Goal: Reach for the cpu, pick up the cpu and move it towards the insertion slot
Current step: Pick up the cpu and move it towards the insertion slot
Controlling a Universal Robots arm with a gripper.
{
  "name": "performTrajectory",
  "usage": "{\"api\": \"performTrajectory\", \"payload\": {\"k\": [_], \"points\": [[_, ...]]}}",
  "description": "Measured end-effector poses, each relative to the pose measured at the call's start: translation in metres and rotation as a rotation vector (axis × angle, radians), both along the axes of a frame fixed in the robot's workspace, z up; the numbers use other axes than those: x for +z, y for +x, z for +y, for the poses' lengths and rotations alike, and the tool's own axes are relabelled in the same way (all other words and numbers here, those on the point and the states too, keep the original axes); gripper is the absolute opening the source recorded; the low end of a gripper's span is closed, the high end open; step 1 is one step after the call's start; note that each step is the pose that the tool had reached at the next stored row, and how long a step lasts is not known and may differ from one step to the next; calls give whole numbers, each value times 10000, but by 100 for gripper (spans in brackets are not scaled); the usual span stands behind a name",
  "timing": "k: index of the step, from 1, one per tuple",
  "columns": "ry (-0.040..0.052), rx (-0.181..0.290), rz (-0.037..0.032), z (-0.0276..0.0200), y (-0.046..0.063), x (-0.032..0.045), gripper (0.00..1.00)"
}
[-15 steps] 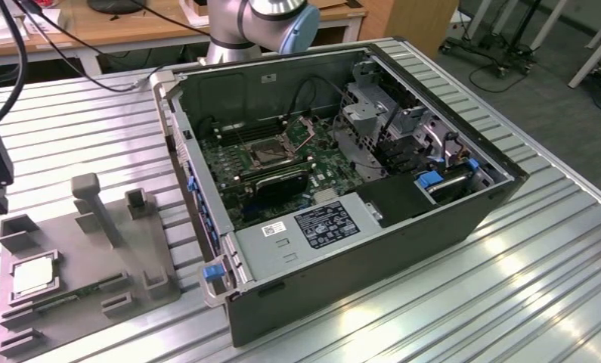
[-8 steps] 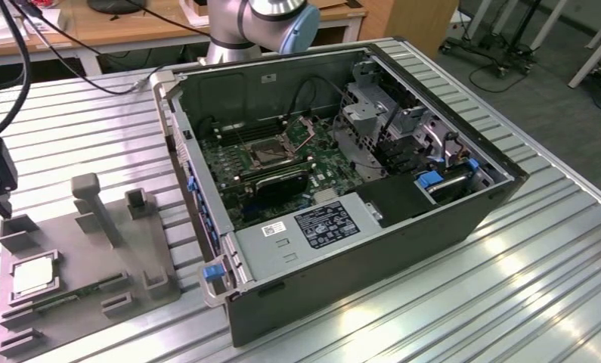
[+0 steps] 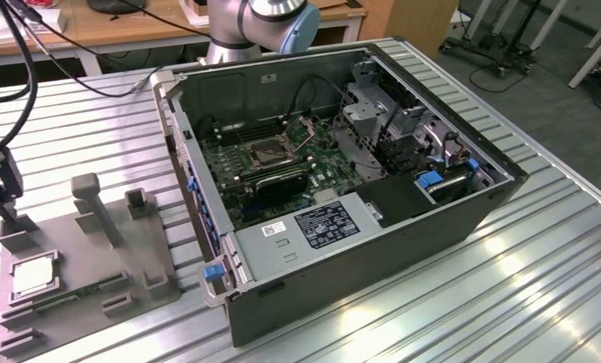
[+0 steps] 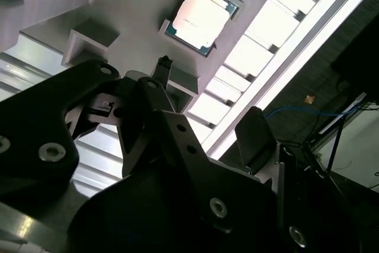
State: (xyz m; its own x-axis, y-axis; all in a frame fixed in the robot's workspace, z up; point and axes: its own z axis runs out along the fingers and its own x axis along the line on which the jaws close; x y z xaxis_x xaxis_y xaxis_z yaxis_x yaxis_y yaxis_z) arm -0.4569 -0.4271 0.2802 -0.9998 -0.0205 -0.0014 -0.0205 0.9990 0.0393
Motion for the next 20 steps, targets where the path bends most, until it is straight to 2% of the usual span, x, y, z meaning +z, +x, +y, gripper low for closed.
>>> {"api": "performTrajectory", "payload": {"k": [11,13,17,20], "points": [[0,1,0,-12,1,-155,71],[1,1,1,-39,0,-192,71],[2,0,0,-136,0,-265,71],[2,0,-1,-178,9,-320,71]]}}
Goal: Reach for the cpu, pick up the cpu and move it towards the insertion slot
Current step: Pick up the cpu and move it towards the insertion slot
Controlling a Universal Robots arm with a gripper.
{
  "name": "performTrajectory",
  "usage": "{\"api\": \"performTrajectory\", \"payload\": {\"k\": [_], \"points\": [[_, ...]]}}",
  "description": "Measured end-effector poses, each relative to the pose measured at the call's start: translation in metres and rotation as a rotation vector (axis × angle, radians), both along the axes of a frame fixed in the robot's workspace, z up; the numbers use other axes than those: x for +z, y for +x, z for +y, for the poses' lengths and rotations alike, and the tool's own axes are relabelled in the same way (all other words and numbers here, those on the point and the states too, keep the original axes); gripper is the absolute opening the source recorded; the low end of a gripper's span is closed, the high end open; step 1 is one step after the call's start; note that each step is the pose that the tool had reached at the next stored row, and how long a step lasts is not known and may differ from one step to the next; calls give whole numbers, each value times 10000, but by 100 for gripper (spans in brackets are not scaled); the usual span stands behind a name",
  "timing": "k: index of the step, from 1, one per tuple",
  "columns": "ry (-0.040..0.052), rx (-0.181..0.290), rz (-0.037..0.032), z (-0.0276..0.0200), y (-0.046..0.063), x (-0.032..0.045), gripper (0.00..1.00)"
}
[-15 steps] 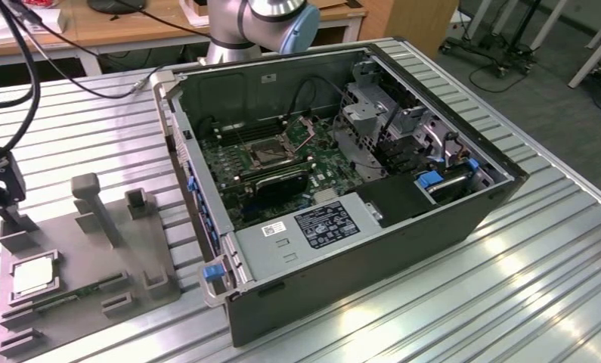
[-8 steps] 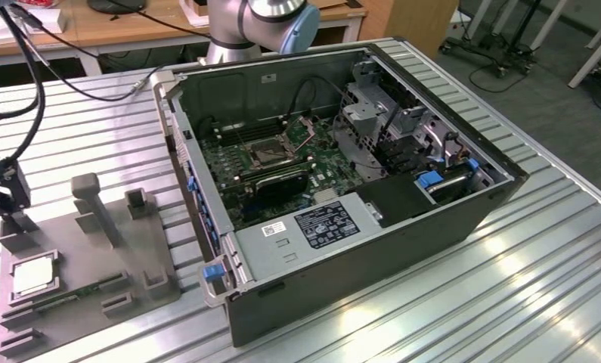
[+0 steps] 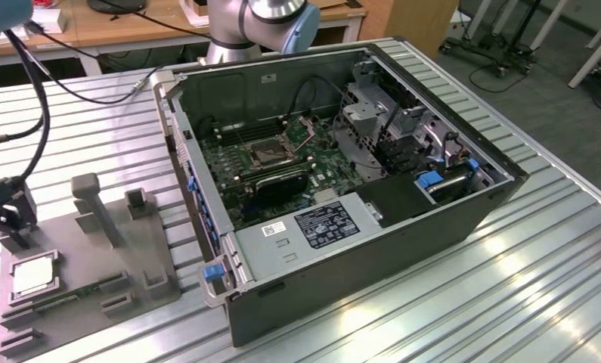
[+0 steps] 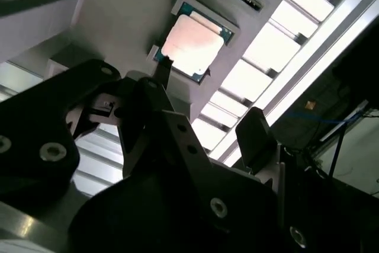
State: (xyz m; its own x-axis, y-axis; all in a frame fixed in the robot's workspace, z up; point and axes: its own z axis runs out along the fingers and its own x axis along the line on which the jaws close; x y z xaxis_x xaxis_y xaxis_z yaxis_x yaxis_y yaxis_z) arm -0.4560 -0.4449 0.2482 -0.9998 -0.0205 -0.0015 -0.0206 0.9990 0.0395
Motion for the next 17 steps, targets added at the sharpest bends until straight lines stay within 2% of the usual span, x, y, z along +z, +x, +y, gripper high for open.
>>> {"api": "performTrajectory", "payload": {"k": [2,6,7,8,17], "points": [[0,0,0,-19,10,-32,71],[-24,0,-14,-21,18,-39,71],[-26,0,-70,-21,18,-39,71],[-31,-1,-83,-21,22,-45,71],[-30,0,-85,-21,32,-63,71]]}}
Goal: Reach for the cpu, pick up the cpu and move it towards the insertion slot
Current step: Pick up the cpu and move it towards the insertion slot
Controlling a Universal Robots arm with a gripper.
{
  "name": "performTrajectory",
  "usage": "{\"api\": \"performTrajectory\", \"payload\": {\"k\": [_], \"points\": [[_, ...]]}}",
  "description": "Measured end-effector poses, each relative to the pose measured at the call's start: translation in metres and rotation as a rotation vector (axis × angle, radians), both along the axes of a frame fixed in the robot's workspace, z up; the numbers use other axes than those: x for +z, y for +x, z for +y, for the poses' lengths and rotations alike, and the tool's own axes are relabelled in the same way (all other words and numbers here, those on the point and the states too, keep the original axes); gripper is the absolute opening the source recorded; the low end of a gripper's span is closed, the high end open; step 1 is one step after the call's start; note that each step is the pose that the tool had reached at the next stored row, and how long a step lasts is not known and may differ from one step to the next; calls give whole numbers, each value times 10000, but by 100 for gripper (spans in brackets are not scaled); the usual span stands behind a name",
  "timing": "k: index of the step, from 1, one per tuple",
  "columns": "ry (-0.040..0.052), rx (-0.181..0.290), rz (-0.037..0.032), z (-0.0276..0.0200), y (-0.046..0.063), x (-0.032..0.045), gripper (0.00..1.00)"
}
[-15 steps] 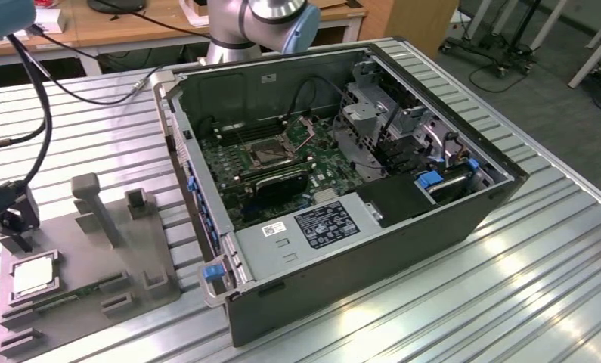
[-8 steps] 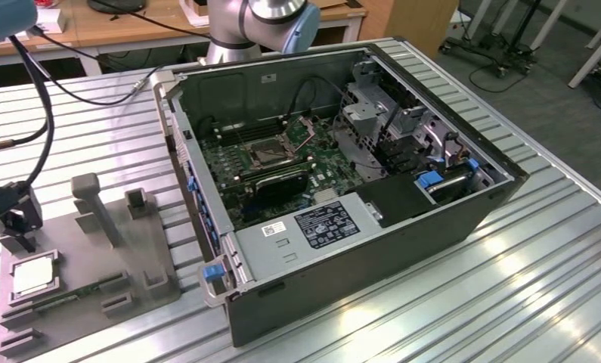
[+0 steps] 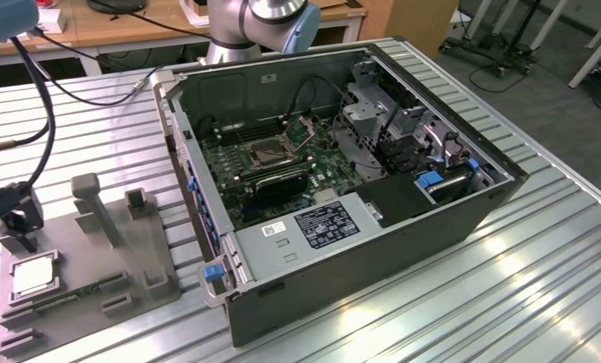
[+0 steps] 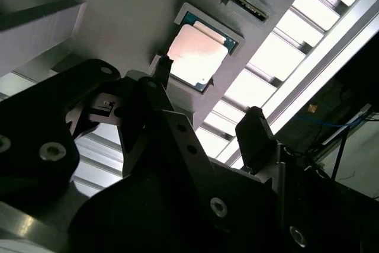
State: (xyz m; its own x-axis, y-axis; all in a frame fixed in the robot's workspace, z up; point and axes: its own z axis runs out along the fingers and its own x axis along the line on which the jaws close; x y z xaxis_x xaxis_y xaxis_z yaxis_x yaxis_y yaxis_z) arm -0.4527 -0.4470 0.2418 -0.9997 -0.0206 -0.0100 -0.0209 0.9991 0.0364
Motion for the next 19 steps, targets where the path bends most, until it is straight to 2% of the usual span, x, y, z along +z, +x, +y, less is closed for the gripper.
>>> {"api": "performTrajectory", "payload": {"k": [4,11,19], "points": [[-6,0,1,0,15,-40,71],[-7,0,-1,-8,70,-169,71],[-7,-34,-1,-31,75,-314,71]]}}
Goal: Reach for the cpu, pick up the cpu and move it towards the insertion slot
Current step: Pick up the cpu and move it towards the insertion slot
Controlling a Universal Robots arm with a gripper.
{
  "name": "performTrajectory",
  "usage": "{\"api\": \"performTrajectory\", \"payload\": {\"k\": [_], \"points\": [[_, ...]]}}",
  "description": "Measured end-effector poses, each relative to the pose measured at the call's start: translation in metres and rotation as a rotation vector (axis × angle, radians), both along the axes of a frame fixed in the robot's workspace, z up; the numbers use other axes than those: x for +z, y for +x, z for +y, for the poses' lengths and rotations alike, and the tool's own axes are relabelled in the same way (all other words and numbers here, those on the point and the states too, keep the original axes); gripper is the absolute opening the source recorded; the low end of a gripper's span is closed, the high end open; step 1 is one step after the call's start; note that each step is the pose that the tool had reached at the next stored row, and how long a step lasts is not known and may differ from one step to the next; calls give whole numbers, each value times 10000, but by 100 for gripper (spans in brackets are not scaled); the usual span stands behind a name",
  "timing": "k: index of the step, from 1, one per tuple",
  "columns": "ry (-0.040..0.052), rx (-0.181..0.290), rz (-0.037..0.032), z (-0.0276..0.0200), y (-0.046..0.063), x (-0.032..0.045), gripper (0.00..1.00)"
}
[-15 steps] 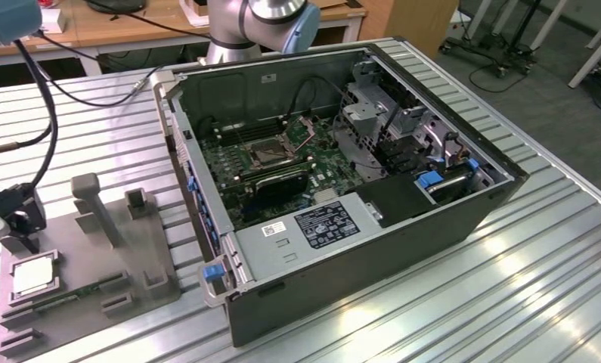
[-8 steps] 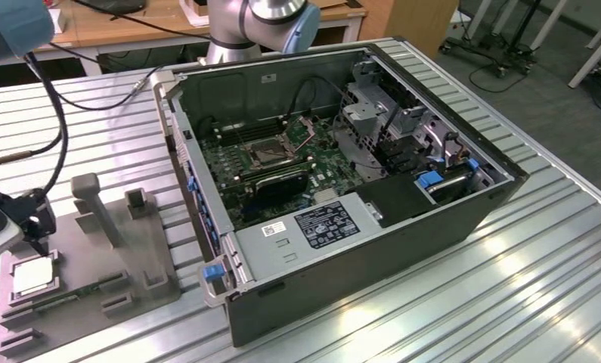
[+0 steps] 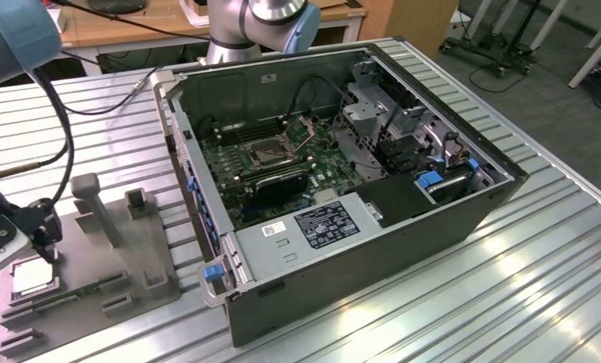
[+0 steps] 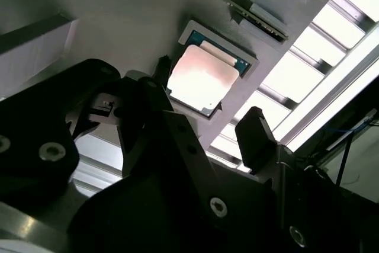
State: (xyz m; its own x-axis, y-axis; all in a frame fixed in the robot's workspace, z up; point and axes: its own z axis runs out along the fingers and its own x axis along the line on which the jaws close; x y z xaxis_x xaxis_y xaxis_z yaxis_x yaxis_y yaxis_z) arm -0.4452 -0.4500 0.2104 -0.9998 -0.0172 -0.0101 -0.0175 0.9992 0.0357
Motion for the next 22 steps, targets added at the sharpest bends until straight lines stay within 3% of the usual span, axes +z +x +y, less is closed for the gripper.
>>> {"api": "performTrajectory", "payload": {"k": [15,22], "points": [[0,-387,-1,0,2,-262,71],[-1,-418,12,2,3,-323,71]]}}
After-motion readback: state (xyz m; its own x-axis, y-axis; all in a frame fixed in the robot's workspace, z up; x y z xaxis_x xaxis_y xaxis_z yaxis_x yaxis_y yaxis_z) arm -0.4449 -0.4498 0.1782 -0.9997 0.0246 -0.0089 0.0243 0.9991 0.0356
